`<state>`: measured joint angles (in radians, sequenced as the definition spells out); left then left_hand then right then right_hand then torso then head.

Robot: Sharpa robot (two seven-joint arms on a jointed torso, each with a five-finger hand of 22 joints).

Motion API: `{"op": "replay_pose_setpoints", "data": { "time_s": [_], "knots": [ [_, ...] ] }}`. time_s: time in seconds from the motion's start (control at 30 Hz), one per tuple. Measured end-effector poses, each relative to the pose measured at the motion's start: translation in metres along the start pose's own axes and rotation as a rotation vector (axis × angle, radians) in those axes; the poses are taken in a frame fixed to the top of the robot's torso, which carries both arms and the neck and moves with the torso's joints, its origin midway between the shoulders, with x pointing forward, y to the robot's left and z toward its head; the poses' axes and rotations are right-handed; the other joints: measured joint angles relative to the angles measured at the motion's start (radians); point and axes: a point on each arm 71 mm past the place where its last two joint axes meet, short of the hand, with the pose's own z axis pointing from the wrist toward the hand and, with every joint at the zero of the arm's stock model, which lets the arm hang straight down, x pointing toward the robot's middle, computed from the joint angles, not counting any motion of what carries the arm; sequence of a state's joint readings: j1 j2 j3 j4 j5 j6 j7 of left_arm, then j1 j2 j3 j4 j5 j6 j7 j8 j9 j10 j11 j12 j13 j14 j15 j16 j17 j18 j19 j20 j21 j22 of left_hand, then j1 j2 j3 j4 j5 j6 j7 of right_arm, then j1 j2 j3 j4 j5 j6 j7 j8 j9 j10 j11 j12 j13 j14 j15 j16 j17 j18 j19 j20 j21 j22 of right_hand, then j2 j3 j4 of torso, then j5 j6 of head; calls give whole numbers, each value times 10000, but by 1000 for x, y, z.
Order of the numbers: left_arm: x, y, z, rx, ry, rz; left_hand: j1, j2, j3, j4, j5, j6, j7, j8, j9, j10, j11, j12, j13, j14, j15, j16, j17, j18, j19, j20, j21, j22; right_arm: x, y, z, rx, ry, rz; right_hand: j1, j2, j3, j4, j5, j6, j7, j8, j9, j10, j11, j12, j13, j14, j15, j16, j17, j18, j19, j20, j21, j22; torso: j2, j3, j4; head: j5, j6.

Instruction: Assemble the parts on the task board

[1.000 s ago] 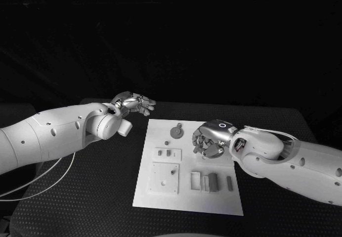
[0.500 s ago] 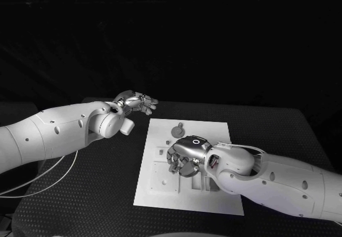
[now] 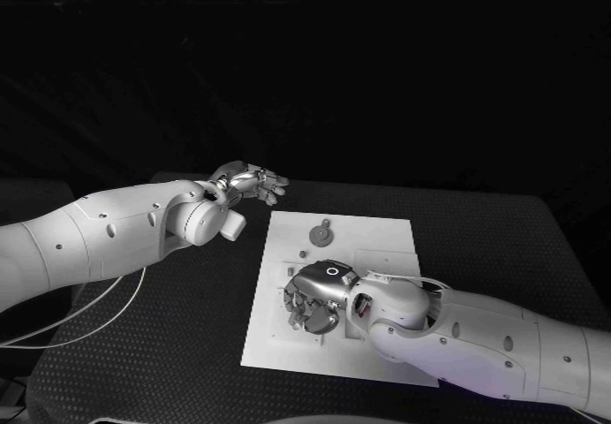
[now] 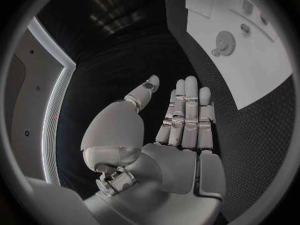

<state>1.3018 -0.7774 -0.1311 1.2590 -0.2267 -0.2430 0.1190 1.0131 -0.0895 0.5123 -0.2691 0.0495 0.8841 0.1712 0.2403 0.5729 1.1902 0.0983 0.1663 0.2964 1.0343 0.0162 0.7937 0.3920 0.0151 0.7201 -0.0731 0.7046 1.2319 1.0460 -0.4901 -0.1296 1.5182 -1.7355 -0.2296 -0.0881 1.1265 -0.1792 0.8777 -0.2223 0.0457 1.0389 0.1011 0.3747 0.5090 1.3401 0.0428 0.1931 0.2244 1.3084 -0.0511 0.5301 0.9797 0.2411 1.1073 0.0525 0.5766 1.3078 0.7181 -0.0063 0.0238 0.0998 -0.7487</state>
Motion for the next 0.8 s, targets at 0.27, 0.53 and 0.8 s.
{"op": "replay_pose_setpoints", "data": {
  "time_s": [0.27,0.53,0.8],
  "knots": [
    [1,0,0,4,24,-4,0,0,0,0,0,0,0,0,0,0,0,0,-1,0,0,0,-1,1,0,0,0,-1,8,-1,2,41,119,-108,-52,29,-1,0,0,-16,-17,0,0,0,0,0,19,12,12,0,1,2,13,13,0,-3,6,-3,31,28,-51],
    [-1,0,0,-9,12,-7,0,0,0,0,0,0,0,0,0,0,0,0,-2,0,0,0,10,0,0,0,-40,-2,9,-3,1,70,144,-242,-49,31,-2,-1,-1,-16,-17,-2,0,-1,0,-7,19,12,13,0,8,1,12,15,0,-5,6,4,35,74,-67],
    [-1,0,0,-11,18,-9,0,0,0,0,0,0,0,0,0,1,0,0,-3,0,0,0,9,0,0,0,-40,7,10,-7,0,143,228,-297,-46,33,18,-23,-2,-30,-32,-5,2,-1,1,-10,22,6,20,1,12,1,0,28,-1,3,2,0,25,71,-79]
  ]
}}
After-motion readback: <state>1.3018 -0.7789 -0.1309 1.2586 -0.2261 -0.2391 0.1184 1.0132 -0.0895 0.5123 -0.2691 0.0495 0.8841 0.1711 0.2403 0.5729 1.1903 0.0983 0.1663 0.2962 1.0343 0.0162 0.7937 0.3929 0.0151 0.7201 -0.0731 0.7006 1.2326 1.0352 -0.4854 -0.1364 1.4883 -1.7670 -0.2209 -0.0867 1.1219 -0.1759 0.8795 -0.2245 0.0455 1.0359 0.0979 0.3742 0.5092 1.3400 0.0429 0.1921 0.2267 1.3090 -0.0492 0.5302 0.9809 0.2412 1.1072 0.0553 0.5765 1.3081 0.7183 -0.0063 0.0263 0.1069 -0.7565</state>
